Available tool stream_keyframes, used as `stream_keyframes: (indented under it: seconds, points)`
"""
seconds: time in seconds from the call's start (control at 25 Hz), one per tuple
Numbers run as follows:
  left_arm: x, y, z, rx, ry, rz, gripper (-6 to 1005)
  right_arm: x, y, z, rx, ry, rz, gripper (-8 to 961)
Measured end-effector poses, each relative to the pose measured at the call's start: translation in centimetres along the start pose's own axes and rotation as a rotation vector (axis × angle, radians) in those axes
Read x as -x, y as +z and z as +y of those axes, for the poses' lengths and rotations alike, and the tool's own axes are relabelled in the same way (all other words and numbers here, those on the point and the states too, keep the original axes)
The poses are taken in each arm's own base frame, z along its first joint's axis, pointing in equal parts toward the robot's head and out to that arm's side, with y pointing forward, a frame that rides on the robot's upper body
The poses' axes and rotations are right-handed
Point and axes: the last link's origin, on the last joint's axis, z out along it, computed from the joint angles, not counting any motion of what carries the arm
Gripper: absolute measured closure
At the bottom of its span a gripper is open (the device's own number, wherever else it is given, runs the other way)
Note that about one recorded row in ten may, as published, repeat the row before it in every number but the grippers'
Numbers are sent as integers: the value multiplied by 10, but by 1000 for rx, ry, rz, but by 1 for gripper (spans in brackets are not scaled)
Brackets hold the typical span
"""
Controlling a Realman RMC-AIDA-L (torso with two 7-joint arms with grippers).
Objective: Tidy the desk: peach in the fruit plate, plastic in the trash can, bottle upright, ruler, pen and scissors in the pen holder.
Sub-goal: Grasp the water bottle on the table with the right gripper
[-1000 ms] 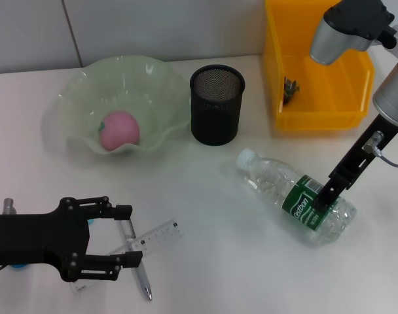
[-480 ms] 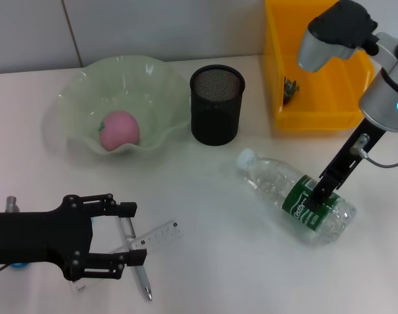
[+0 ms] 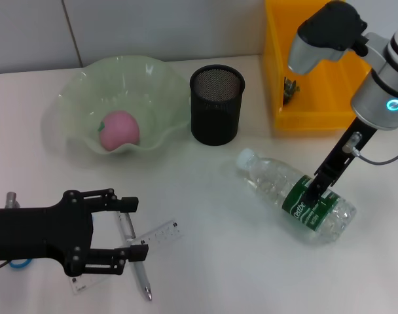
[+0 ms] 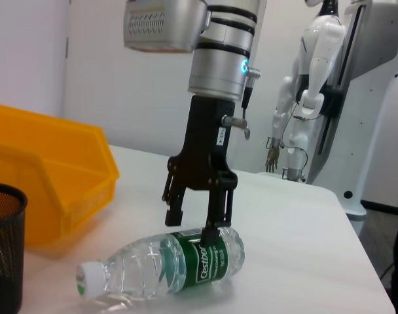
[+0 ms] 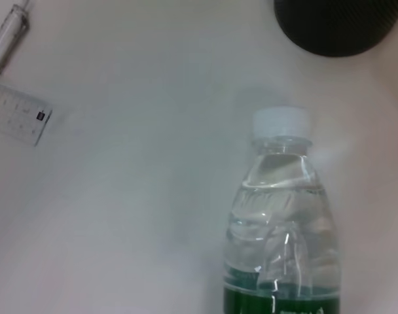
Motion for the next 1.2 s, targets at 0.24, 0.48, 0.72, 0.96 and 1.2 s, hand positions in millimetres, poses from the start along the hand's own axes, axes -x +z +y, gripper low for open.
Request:
stream_keyframes:
  seconds: [0.24, 0.48, 0.72, 0.96, 1.2]
  points:
    - [-3, -1, -1, -1, 10, 2, 284, 5, 4, 3, 8, -8, 2, 169]
    - [-4, -2, -2, -5, 17, 5, 286, 6, 9, 4, 14, -6, 9, 169]
    - [-7, -4, -2, -2, 23, 15, 288, 6, 16, 3, 9, -1, 16, 169]
    - [-9, -4, -2, 5, 27, 17, 290, 5, 20, 2, 12, 7, 20, 169]
    - [-11, -5, -2, 11, 37, 17, 292, 4, 25, 2, 17, 15, 27, 170]
